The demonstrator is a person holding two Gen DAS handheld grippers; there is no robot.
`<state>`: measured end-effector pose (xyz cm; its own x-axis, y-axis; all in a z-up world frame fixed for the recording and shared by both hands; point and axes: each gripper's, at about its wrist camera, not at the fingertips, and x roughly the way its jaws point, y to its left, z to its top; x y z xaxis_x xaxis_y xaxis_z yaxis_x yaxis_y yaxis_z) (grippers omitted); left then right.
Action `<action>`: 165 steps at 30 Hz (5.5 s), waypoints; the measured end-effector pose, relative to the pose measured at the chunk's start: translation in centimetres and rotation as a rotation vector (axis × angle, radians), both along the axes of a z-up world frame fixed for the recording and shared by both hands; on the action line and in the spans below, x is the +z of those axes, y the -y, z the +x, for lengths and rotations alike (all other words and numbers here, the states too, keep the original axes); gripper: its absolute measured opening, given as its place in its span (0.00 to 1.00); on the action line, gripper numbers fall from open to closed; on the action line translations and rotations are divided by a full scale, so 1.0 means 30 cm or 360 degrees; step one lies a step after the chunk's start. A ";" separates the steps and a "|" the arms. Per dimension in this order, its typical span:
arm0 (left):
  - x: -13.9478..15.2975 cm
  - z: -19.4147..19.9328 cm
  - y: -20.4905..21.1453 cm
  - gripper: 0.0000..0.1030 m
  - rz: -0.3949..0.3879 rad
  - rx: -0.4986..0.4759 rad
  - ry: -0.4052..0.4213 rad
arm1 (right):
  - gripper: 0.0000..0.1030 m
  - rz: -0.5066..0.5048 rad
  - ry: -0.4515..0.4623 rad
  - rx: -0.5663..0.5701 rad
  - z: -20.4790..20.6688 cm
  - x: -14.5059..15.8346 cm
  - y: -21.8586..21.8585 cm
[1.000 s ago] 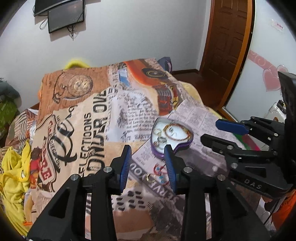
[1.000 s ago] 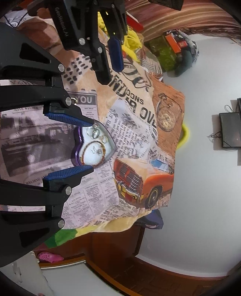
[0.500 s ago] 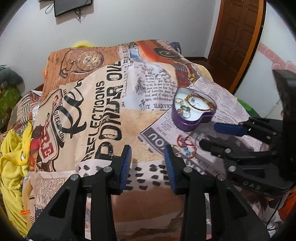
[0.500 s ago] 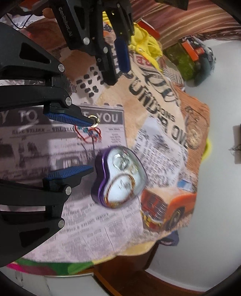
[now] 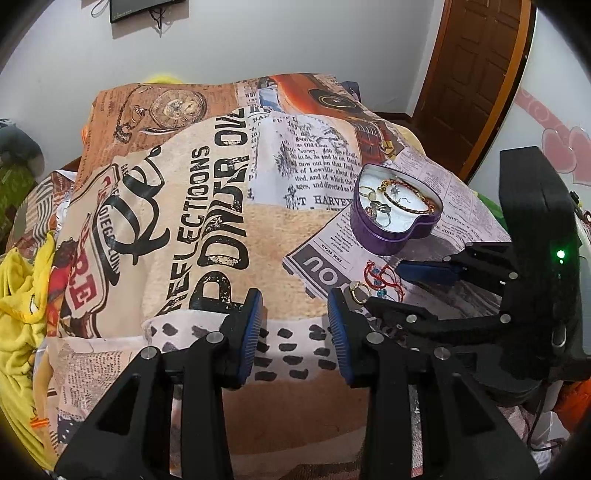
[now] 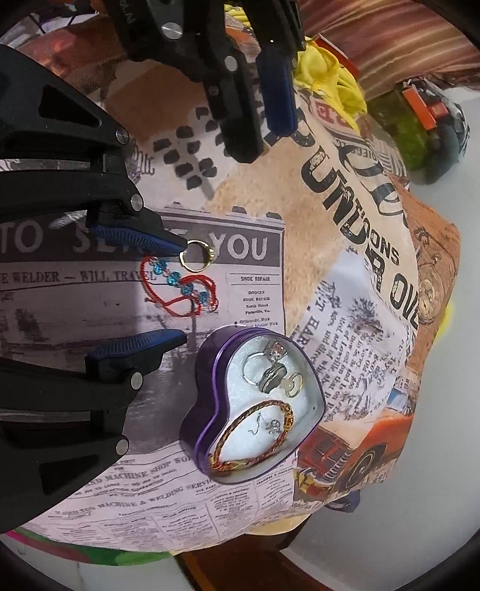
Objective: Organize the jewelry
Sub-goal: 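Grasp the red-blue beaded bracelet with the right gripper while the left gripper grasps a gold ring, then carry the red bracelet in the right gripper and the gold ring in the left gripper to the tin, then open both grippers to drop the bracelet and ring into the tin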
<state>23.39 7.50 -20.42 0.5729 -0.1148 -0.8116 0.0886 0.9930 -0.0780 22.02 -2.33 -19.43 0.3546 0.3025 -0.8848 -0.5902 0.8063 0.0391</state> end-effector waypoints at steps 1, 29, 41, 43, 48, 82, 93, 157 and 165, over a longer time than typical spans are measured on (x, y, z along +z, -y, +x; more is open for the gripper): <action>-0.002 0.002 0.000 0.34 -0.0001 0.0000 -0.0001 | 0.38 0.0015 -0.0014 -0.0003 0.005 -0.003 0.004; -0.109 0.110 0.167 0.34 0.0018 -0.0106 -0.0184 | 0.06 0.0191 0.0127 -0.0171 -0.016 0.089 0.197; -0.125 0.130 0.171 0.02 0.0023 -0.0104 -0.0163 | 0.06 0.0239 0.0175 -0.0205 -0.006 0.111 0.239; -0.117 0.128 0.171 0.00 0.0029 -0.0102 -0.0142 | 0.06 0.0245 0.0180 -0.0211 -0.004 0.116 0.243; -0.090 0.115 0.174 0.00 0.0029 -0.0102 -0.0099 | 0.06 0.0246 0.0213 -0.0224 -0.008 0.142 0.255; -0.142 0.205 0.205 0.05 0.0034 -0.0184 -0.0210 | 0.06 0.0284 0.0245 -0.0277 0.027 0.172 0.296; -0.044 0.149 0.227 0.05 0.0114 -0.0183 -0.0033 | 0.06 0.0310 0.0301 -0.0292 0.055 0.218 0.302; 0.259 0.139 0.233 0.06 -0.0098 -0.0120 0.0258 | 0.31 0.0314 0.0416 -0.0322 0.057 0.357 0.324; 0.522 -0.110 0.258 0.14 -0.0033 -0.0084 0.0642 | 0.31 0.0438 0.0823 -0.0382 -0.176 0.629 0.390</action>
